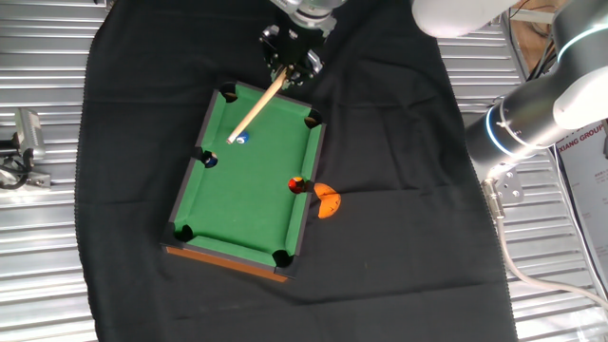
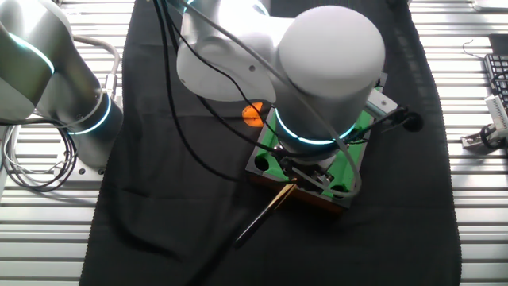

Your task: Hit the pool ball

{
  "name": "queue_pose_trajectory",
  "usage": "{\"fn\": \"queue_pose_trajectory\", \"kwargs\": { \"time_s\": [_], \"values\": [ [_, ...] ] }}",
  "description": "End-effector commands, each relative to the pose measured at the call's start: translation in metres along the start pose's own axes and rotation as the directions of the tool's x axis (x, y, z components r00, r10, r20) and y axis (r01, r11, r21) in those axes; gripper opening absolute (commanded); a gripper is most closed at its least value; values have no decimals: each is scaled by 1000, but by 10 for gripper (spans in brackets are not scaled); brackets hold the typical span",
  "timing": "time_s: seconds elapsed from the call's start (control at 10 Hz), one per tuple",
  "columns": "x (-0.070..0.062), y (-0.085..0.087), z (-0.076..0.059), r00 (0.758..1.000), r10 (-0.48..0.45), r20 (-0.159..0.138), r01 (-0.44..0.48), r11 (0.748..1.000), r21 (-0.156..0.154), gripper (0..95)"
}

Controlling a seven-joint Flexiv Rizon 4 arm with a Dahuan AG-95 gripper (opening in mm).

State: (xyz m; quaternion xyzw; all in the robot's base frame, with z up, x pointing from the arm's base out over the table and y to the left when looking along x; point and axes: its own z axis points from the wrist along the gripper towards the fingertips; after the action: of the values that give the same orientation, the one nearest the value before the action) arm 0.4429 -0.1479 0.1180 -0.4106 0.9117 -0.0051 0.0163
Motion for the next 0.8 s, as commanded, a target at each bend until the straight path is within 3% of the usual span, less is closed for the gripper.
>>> {"fn": "queue_pose_trajectory", "kwargs": {
  "time_s": [0.1, 0.8],
  "values": [
    [3, -1, 0, 1000, -6, -1, 6, 1000, -1, 0],
    [28, -6, -2, 999, -36, -1, 36, 999, -5, 0]
  ]
}}
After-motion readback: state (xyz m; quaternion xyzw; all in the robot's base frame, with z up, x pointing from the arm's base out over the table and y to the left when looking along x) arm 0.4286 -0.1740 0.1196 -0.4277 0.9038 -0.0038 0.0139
